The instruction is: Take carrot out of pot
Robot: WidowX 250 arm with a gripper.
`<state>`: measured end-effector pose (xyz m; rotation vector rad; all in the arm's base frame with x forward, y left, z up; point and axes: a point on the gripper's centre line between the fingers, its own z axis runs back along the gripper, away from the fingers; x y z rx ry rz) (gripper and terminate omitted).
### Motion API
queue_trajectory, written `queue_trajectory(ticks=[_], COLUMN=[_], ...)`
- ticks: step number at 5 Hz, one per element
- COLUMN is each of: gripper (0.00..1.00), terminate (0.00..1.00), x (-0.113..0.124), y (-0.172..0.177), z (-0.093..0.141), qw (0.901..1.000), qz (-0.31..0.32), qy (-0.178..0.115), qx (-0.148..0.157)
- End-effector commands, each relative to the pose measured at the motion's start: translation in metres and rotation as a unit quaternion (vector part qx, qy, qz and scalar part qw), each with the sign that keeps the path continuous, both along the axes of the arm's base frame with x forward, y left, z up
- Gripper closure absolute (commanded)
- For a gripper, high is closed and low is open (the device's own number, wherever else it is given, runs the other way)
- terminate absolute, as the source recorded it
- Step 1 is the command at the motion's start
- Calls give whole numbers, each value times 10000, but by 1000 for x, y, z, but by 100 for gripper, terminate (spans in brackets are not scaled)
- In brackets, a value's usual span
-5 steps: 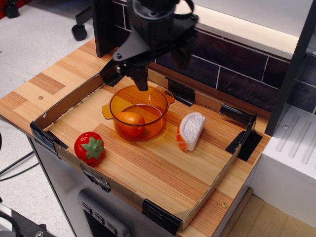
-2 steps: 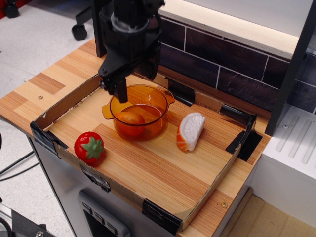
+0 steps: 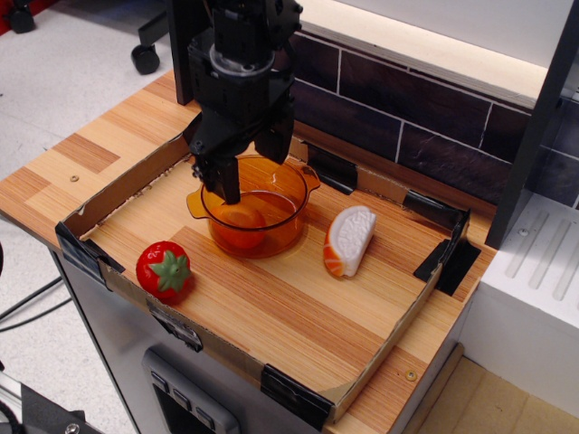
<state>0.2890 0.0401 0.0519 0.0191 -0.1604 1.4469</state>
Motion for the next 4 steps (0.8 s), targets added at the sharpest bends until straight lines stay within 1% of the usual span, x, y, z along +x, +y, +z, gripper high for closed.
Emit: queue_trajectory(ticks=[1, 2, 3, 4], gripper=[0, 0, 0, 0], terminate=[0, 0, 0, 0], x=[4, 5, 6, 7], y=[-8, -9, -9, -8], z=[-2, -13, -16, -22], qw=[9997, 9995, 9991, 9990], qz=[240, 318, 393, 403], qy=[-30, 41, 127, 131], qx=[-15, 41, 66, 141])
